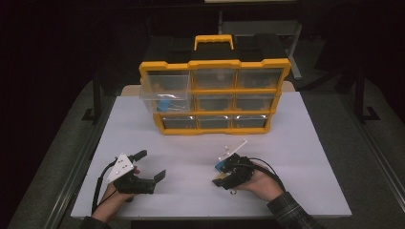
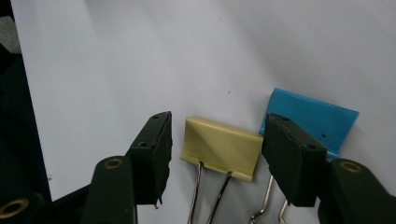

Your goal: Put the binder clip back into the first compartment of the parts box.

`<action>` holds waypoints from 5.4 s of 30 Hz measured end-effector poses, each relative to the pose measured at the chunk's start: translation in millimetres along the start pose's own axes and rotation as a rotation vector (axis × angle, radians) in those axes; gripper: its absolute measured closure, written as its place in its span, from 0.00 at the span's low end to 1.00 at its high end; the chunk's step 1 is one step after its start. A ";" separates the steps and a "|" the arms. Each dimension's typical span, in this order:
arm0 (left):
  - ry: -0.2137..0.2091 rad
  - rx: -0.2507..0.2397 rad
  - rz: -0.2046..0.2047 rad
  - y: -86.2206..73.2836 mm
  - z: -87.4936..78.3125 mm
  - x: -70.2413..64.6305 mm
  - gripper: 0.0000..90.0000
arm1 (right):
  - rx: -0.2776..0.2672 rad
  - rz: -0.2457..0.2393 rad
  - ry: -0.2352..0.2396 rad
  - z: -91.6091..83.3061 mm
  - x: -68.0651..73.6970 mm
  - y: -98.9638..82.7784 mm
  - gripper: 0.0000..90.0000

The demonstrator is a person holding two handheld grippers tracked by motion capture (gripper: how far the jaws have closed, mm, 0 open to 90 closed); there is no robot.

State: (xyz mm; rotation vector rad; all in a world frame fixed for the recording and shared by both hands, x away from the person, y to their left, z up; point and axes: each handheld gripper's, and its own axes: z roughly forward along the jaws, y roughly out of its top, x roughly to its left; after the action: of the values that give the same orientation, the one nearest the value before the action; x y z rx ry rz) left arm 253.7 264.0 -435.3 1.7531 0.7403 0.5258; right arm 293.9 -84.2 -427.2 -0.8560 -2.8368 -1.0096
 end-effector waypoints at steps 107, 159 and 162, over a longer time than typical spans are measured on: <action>-0.008 -0.002 0.007 -0.6 1.5 -0.6 0.00 | -0.110 -0.116 0.017 -66.4 -27.3 92.9 0.55; -0.009 0.006 -0.002 -1.0 2.4 -1.0 0.00 | -0.247 -0.170 0.025 -163.7 -40.9 189.4 0.54; -0.010 0.006 0.004 -1.0 2.7 -0.5 0.00 | -0.247 -0.175 0.019 -167.2 -38.8 197.1 0.54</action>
State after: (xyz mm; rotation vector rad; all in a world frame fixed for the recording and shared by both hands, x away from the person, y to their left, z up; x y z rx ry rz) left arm 255.0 262.0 -437.0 1.7618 0.7325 0.5178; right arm 397.5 -75.0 -187.4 -0.6123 -2.8518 -1.4047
